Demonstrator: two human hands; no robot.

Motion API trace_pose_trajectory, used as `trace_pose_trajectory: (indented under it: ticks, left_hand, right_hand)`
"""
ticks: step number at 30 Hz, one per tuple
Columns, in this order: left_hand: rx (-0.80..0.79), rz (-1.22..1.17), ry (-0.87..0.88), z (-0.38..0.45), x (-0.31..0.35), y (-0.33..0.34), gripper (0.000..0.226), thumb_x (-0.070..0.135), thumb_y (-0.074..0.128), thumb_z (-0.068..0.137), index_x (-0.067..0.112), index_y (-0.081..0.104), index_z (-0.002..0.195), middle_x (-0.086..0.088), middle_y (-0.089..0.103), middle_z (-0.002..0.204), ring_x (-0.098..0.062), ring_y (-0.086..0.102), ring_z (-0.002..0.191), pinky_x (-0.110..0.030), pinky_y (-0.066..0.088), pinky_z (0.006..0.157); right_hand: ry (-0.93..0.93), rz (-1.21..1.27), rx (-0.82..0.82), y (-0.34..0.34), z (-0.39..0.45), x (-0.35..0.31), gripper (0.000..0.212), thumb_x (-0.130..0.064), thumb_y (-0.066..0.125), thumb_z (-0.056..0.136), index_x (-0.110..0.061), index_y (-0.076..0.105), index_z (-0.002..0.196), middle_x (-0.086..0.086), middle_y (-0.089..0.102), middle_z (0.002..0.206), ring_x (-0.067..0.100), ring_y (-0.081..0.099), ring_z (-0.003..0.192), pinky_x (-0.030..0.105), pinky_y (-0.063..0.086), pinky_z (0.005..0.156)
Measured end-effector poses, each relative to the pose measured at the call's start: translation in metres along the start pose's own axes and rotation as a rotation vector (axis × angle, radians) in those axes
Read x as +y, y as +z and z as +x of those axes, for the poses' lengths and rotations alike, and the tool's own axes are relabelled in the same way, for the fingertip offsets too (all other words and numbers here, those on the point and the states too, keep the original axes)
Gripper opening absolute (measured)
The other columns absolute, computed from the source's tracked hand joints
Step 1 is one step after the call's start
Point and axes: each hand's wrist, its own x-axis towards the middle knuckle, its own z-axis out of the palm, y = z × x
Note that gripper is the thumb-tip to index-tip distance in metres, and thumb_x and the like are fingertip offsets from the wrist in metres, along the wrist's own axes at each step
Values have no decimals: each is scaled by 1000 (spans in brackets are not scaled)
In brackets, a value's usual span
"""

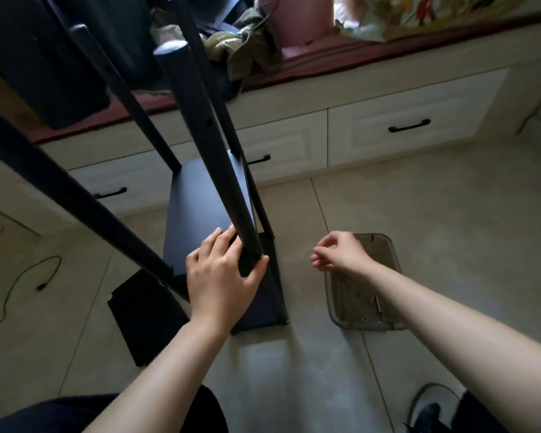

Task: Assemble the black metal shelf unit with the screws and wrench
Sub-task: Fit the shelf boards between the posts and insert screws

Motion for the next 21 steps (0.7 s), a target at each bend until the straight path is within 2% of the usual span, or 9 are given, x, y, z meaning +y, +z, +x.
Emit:
trace_pose_trajectory:
  ticks: [3,5,7,9,11,12,17,19,21]
  left_hand:
    - [-121,28,-5,11,0,-11,44,57,61,90,31,69,124,6,53,147,-21,33,146,-53,10,122]
    - [-204,-58,-62,17,3,-15,33,57,65,88,37,72,114,8,42,155,-29,19,152,-65,4,119]
    - [-281,-142,-132,22,4,-19,29,57,68,86,40,72,109,9,23,165,-40,10,152,-72,10,115]
    - [-340,-93,-139,23,1,-19,44,61,65,86,40,63,124,10,13,167,-43,15,150,-72,17,115]
    - [-390,-7,-142,26,-2,-20,65,66,60,86,37,47,142,6,16,166,-44,19,148,-71,23,113]
    - [-412,20,-154,29,-3,-21,67,67,59,86,36,45,143,2,22,164,-44,21,147,-71,26,111]
    - [-487,-20,-200,40,-14,-34,49,62,64,84,40,58,127,-6,43,151,-45,32,141,-66,38,106]
    - [-454,-82,-223,41,-25,-43,54,59,70,81,38,58,129,-5,54,141,-38,44,135,-59,45,104]
    - [-394,-103,-227,41,-41,-51,61,59,75,77,33,60,130,0,63,124,-26,57,121,-39,51,93]
  right_hand:
    - [-43,51,-148,32,-19,-18,6,-19,53,100,-14,51,97,8,73,93,19,71,87,34,58,74]
    - [-94,41,-209,51,-28,-22,8,-28,48,102,-20,49,101,0,72,99,10,68,96,30,55,78]
    - [-124,17,-233,66,-33,-24,10,-33,44,103,-25,48,102,-2,66,104,8,63,100,29,52,82]
    - [-133,-24,-227,77,-35,-27,12,-37,41,103,-27,46,100,0,58,102,12,57,96,32,51,85]
    - [-124,-32,-232,83,-37,-29,13,-37,39,103,-26,44,99,0,52,94,13,52,87,33,49,83]
    - [-122,-30,-237,85,-37,-30,13,-36,39,103,-26,44,98,0,50,91,14,50,83,34,48,82]
    - [-160,-88,-257,94,-40,-42,13,-33,38,104,-21,43,101,2,49,90,14,47,81,34,47,79]
    - [-203,-136,-262,102,-42,-49,13,-32,39,104,-20,42,100,1,50,88,12,47,78,29,45,74]
    - [-290,-216,-253,111,-44,-59,13,-29,39,105,-18,42,101,-1,50,86,10,47,74,24,41,66]
